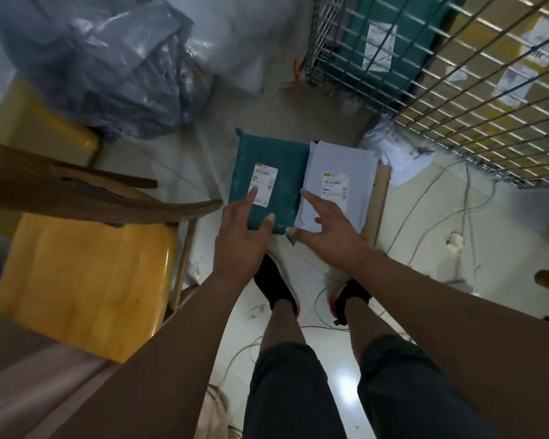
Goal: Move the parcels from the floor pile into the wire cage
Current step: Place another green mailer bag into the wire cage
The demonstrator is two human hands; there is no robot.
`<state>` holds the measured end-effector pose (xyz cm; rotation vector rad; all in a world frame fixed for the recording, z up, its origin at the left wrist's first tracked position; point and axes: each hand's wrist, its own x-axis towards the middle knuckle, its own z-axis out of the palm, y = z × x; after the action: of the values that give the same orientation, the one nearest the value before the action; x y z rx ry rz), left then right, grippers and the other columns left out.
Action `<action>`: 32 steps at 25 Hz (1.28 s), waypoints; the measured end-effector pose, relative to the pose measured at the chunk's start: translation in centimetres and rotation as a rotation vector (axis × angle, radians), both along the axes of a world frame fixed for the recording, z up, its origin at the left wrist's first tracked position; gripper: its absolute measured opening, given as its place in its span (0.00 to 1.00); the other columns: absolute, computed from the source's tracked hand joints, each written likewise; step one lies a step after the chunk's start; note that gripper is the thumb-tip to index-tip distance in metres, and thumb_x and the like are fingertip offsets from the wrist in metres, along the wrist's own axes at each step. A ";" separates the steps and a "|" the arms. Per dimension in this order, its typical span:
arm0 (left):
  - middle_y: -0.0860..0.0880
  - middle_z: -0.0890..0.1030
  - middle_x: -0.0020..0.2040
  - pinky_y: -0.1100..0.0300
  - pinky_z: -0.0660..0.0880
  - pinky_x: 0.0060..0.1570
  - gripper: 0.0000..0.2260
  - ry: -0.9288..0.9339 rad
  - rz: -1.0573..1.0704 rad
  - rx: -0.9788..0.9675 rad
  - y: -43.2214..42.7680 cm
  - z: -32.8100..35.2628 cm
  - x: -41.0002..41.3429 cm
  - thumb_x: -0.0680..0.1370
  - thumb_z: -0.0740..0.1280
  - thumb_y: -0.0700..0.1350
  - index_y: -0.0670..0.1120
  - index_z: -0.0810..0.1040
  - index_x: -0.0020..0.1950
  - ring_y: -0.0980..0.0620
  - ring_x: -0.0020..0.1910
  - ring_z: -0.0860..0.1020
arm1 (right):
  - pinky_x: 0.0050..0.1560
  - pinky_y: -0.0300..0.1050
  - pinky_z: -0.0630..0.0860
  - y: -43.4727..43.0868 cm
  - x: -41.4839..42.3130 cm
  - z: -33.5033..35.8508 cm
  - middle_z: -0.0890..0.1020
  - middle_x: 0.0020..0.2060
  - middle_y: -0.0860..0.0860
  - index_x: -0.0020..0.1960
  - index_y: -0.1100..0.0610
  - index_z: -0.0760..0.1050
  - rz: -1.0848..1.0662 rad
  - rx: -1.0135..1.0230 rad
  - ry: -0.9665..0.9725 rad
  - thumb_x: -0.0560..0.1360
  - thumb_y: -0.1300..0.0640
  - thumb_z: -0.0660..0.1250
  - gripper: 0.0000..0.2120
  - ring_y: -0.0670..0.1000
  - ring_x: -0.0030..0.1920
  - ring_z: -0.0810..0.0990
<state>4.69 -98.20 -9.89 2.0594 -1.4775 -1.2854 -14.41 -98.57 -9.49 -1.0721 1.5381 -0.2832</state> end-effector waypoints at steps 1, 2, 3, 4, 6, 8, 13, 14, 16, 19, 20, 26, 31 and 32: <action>0.54 0.69 0.71 0.47 0.71 0.70 0.26 0.002 -0.008 0.017 -0.2 -0.4 1.1 0.81 0.65 0.59 0.64 0.62 0.78 0.55 0.69 0.70 | 0.74 0.47 0.66 -0.2 1.1 -0.6 0.67 0.72 0.51 0.81 0.47 0.58 -0.005 0.010 0.004 0.76 0.50 0.75 0.40 0.51 0.72 0.68; 0.53 0.69 0.72 0.49 0.71 0.70 0.27 -0.004 -0.026 0.029 -0.5 -0.8 2.0 0.81 0.66 0.57 0.63 0.62 0.79 0.54 0.69 0.70 | 0.74 0.47 0.66 -0.4 2.2 -1.3 0.67 0.73 0.53 0.82 0.47 0.57 -0.021 0.011 0.004 0.76 0.49 0.75 0.41 0.51 0.72 0.68; 0.53 0.69 0.72 0.51 0.70 0.70 0.27 -0.021 -0.052 0.032 -0.8 -1.0 2.7 0.81 0.66 0.56 0.62 0.62 0.79 0.54 0.69 0.70 | 0.75 0.47 0.66 -0.8 3.0 -1.9 0.66 0.73 0.54 0.82 0.47 0.56 -0.043 0.019 0.004 0.76 0.49 0.75 0.42 0.51 0.73 0.67; 0.52 0.69 0.72 0.53 0.70 0.69 0.27 -0.035 -0.078 0.033 -1.2 -1.4 3.3 0.82 0.67 0.56 0.61 0.62 0.80 0.54 0.69 0.70 | 0.75 0.47 0.65 -1.1 3.8 -2.5 0.66 0.74 0.54 0.82 0.47 0.55 -0.069 0.027 -0.001 0.76 0.50 0.75 0.42 0.51 0.73 0.67; 0.51 0.69 0.72 0.55 0.69 0.68 0.28 -0.033 -0.114 0.040 -2.2 -2.8 4.8 0.81 0.67 0.55 0.60 0.62 0.80 0.56 0.68 0.69 | 0.76 0.49 0.64 -1.9 5.4 -3.7 0.65 0.75 0.54 0.83 0.49 0.53 -0.118 0.046 -0.014 0.76 0.50 0.75 0.43 0.52 0.74 0.66; 0.50 0.69 0.71 0.51 0.70 0.70 0.29 -0.016 -0.112 0.066 -3.4 -4.7 6.0 0.81 0.68 0.55 0.59 0.62 0.80 0.55 0.68 0.69 | 0.74 0.43 0.63 -2.4 6.8 -4.9 0.65 0.75 0.52 0.83 0.52 0.52 -0.150 0.040 -0.026 0.77 0.50 0.74 0.44 0.50 0.75 0.65; 0.54 0.66 0.66 0.48 0.72 0.69 0.29 0.029 -0.038 0.118 -6.6 -10.6 6.8 0.80 0.69 0.55 0.59 0.63 0.79 0.49 0.68 0.71 | 0.75 0.40 0.53 -4.6 10.4 -10.5 0.58 0.80 0.52 0.83 0.52 0.47 -0.206 0.082 -0.017 0.79 0.47 0.71 0.44 0.51 0.79 0.55; 0.53 0.66 0.69 0.48 0.71 0.70 0.30 0.026 -0.018 0.131 -7.3 -12.5 6.9 0.80 0.69 0.55 0.58 0.62 0.80 0.50 0.69 0.71 | 0.78 0.45 0.52 -5.1 10.9 -12.4 0.55 0.81 0.52 0.83 0.52 0.45 -0.226 0.087 0.006 0.78 0.45 0.71 0.45 0.52 0.81 0.53; 0.50 0.65 0.73 0.49 0.69 0.72 0.32 0.004 0.002 0.142 -8.3 -16.5 7.3 0.79 0.70 0.57 0.58 0.61 0.81 0.51 0.71 0.69 | 0.80 0.53 0.49 -5.9 11.2 -16.3 0.50 0.82 0.53 0.83 0.51 0.42 -0.228 0.100 0.076 0.78 0.43 0.70 0.47 0.53 0.82 0.47; 0.50 0.63 0.75 0.50 0.69 0.72 0.35 -0.030 -0.039 0.132 -9.1 -22.2 7.4 0.77 0.70 0.62 0.61 0.59 0.80 0.50 0.72 0.69 | 0.79 0.55 0.44 -7.1 10.6 -22.0 0.40 0.82 0.54 0.83 0.46 0.36 -0.192 0.118 0.168 0.78 0.39 0.69 0.49 0.54 0.82 0.39; 0.50 0.63 0.75 0.49 0.68 0.72 0.36 -0.025 -0.048 0.133 -9.3 -23.7 7.4 0.75 0.69 0.64 0.62 0.58 0.80 0.49 0.72 0.69 | 0.79 0.56 0.45 -7.5 10.3 -23.5 0.38 0.82 0.54 0.82 0.45 0.35 -0.195 0.130 0.175 0.78 0.39 0.69 0.50 0.55 0.82 0.39; 0.45 0.60 0.76 0.45 0.67 0.72 0.42 -0.041 -0.027 0.191 -10.6 -31.1 7.0 0.74 0.70 0.66 0.66 0.49 0.80 0.42 0.73 0.67 | 0.78 0.60 0.52 -8.0 10.9 -30.0 0.36 0.81 0.57 0.83 0.46 0.35 -0.266 0.117 0.317 0.78 0.43 0.70 0.50 0.61 0.82 0.43; 0.46 0.68 0.73 0.44 0.72 0.68 0.48 0.089 0.064 0.227 -11.9 -33.4 6.1 0.69 0.74 0.65 0.65 0.47 0.80 0.45 0.69 0.73 | 0.77 0.63 0.57 -8.7 11.8 -31.2 0.42 0.82 0.58 0.83 0.46 0.38 -0.371 0.080 0.411 0.74 0.41 0.72 0.52 0.62 0.81 0.49; 0.47 0.70 0.72 0.42 0.74 0.66 0.49 0.110 0.085 0.229 -12.1 -33.6 6.2 0.67 0.75 0.67 0.67 0.48 0.80 0.46 0.67 0.75 | 0.76 0.64 0.59 -9.1 11.6 -31.3 0.43 0.82 0.57 0.83 0.44 0.39 -0.387 0.095 0.414 0.73 0.39 0.73 0.53 0.61 0.80 0.52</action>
<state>10.88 -110.30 -43.53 2.1249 -1.2325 -1.5686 -2.80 -107.68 -40.83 -0.7817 2.1132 -0.2573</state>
